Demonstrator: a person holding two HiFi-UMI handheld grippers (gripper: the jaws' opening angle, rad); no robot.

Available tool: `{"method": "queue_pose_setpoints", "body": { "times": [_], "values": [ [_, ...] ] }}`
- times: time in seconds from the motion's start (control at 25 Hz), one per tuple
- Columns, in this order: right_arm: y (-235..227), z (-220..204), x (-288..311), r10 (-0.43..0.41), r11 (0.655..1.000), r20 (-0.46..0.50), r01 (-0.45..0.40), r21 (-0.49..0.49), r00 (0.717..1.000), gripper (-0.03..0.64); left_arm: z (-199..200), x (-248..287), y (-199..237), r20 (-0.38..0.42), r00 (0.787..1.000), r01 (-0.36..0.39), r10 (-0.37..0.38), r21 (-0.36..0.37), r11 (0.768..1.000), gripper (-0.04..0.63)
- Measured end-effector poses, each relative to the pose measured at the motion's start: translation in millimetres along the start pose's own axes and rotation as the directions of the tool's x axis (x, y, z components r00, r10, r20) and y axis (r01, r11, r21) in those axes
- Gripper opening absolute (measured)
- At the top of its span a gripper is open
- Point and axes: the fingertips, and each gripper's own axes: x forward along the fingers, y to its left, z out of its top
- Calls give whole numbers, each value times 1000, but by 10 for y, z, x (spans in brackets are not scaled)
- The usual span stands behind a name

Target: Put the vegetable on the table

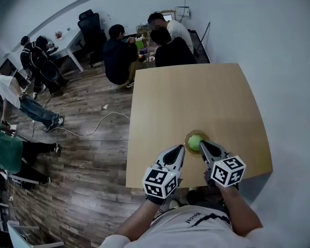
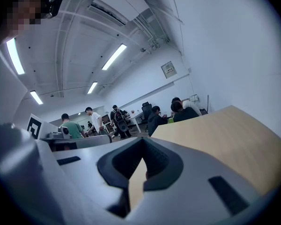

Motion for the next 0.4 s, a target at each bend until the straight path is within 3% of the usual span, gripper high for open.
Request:
{"method": "queue_pose_setpoints", "body": {
  "times": [0.4],
  "values": [
    [14,58,24,-12,999,-1,11,-45,1000,12,60,30,2,11,1000,3,-3,4,1000,14]
  ]
}}
